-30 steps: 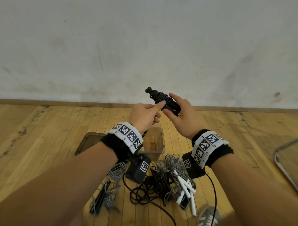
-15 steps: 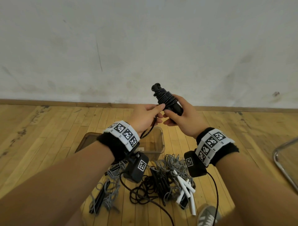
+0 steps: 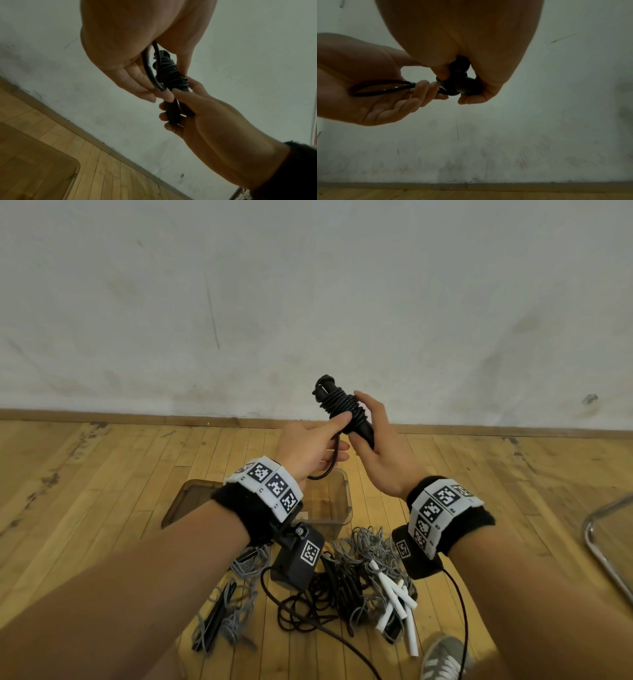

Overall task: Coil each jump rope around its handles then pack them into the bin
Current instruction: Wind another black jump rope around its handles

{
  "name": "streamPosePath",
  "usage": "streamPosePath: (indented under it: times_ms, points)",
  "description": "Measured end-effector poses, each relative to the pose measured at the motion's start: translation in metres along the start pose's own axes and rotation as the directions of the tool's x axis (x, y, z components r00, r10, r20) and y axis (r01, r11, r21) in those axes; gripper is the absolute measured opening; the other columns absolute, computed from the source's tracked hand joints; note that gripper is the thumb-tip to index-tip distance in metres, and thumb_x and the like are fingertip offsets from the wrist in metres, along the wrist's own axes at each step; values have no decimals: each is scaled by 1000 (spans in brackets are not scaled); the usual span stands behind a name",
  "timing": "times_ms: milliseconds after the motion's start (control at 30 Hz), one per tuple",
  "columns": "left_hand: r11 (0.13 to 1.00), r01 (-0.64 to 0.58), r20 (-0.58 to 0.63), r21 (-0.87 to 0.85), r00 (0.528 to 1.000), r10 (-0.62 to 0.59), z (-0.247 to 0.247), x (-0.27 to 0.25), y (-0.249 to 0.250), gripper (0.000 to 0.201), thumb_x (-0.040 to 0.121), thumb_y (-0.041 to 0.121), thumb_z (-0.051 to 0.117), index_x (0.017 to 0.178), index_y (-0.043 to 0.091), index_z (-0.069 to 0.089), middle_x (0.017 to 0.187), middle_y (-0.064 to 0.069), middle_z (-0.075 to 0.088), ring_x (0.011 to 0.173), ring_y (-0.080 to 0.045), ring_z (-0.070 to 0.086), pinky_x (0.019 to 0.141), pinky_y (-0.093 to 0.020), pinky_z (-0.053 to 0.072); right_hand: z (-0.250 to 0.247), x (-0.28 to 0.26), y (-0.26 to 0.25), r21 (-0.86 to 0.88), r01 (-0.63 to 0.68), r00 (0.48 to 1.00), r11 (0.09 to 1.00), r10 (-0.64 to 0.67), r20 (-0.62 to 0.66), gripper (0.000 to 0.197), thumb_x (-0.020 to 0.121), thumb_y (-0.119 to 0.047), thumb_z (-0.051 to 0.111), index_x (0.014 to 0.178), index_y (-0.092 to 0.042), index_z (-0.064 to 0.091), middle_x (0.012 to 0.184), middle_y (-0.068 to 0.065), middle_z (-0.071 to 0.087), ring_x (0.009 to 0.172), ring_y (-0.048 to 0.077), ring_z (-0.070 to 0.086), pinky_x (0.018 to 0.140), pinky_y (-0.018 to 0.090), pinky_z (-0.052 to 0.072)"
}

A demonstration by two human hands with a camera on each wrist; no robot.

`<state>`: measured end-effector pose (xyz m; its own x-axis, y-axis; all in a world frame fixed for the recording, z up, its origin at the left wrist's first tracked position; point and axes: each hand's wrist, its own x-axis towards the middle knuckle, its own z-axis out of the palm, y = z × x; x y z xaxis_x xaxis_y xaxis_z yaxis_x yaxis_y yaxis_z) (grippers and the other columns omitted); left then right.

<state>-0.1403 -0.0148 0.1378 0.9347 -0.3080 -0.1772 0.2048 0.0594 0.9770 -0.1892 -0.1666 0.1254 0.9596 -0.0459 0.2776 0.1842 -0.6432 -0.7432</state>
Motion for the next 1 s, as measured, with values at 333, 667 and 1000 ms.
streamPosePath:
  times_ms: [333, 667, 1000]
  points:
    - [1000, 5, 10, -30, 1000, -5, -3, 1, -2, 41, 88, 48, 76, 97, 8, 78, 85, -8, 77, 69, -16, 71, 74, -33, 61, 1, -1, -6, 268, -80, 997, 960, 81, 8, 63, 105, -25, 55, 156, -40, 21, 104, 16, 66, 86, 30, 69, 80, 41, 61]
    - [999, 30, 61, -17, 998, -29, -5, 9, -1, 35, 89, 42, 76, 96, 8, 75, 71, -1, 72, 61, -8, 66, 61, -20, 56, -5, -3, -6, 297, -190, 981, 936, 193, 19, 49, 100, -27, 62, 145, -24, 43, 107, 5, 69, 76, 22, 75, 74, 32, 62]
    - [982, 22, 85, -185, 996, -7, 0, 6, -5, 30, 87, -3, 75, 116, -3, 69, 97, -13, 77, 85, -15, 75, 76, -22, 60, -7, 0, 3, -46, -172, 967, 984, 159, -198, 61, 90, -42, 72, 145, -28, 47, 120, -4, 70, 103, 16, 68, 91, 42, 56]
